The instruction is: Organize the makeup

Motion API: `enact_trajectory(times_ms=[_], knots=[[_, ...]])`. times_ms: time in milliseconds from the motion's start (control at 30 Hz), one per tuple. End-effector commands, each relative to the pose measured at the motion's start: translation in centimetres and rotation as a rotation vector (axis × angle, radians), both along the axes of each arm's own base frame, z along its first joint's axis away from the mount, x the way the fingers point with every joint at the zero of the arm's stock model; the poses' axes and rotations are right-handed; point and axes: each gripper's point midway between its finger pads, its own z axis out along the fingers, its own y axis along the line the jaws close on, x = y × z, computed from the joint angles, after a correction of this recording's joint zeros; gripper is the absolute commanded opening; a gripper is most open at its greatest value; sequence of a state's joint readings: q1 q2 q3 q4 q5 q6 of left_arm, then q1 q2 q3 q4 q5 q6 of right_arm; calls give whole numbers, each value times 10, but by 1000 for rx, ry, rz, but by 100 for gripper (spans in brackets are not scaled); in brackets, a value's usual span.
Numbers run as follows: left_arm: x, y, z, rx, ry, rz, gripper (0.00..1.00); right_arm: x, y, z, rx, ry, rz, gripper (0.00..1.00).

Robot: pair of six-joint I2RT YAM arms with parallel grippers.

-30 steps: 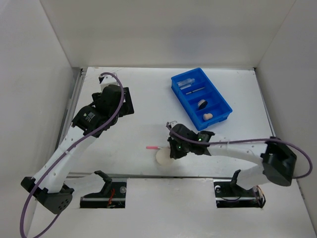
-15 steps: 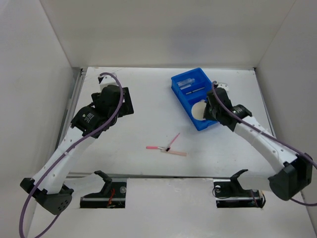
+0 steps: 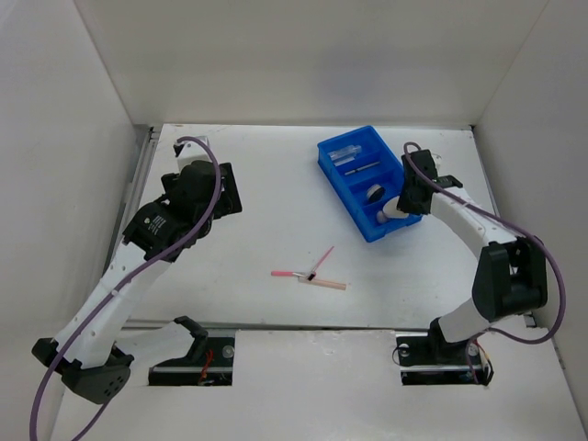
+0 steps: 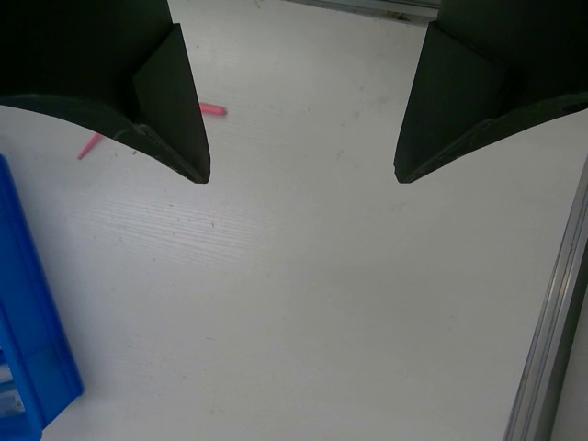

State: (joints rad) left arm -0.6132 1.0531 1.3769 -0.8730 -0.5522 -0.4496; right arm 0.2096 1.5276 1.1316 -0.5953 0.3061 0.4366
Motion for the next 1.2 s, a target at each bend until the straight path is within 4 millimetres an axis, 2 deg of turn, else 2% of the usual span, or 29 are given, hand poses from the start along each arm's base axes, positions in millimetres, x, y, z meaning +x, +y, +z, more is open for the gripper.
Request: enact_trajectory(times_ms=[0, 100, 133, 233, 267, 300, 367, 467, 500, 567, 700, 733, 833, 900, 1000, 1067, 1133, 1167], knots=[[-2, 5, 12, -1, -37, 5, 79, 25, -2, 26, 8, -99, -4, 0], [-1, 2, 9, -1, -26, -2, 79, 31, 1, 32, 25, -114, -7, 14], [-1, 2, 9, -1, -26, -2, 79, 34, 2, 32, 25, -114, -7, 24], [-1, 2, 13, -6, -34, -2, 79, 37, 3, 39, 27, -126, -7, 40], [-1, 2, 13, -6, -34, -2, 79, 36, 2, 42, 29, -135, -7, 51], [-1, 2, 13, -6, -34, -2, 79, 38, 3, 46, 31, -144, -7, 55], [-1, 2, 13, -6, -34, -2, 79, 36, 2, 49, 31, -146, -7, 57], [-1, 2, 13, -6, -34, -2, 79, 34, 4, 68, 54, -189, -7, 57], [-1, 2, 13, -6, -34, -2, 79, 32, 4, 80, 60, -220, -7, 55], [-1, 2, 13, -6, -34, -2, 79, 27, 4, 88, 70, -233, -1, 51], [-1, 1, 12, -10, -31, -9, 79, 19, 1, 99, 60, -249, 0, 30], [2, -1, 12, -10, -31, -9, 79, 17, 1, 97, 58, -240, 0, 21], [2, -3, 11, -15, -28, -17, 79, 15, 0, 97, 53, -240, 7, 9], [2, -3, 11, -15, -28, -17, 79, 12, 1, 97, 60, -240, 13, 6], [2, -3, 11, -15, -28, -17, 79, 14, 1, 80, 42, -192, 22, 6], [3, -4, 13, -20, -35, -17, 79, 28, 6, 68, 45, -154, 30, 6], [3, -4, 13, -20, -35, -17, 79, 30, 11, 55, 65, -120, 39, 6], [1, -3, 11, -14, -26, -17, 79, 34, 15, 60, 83, -138, 50, 6]])
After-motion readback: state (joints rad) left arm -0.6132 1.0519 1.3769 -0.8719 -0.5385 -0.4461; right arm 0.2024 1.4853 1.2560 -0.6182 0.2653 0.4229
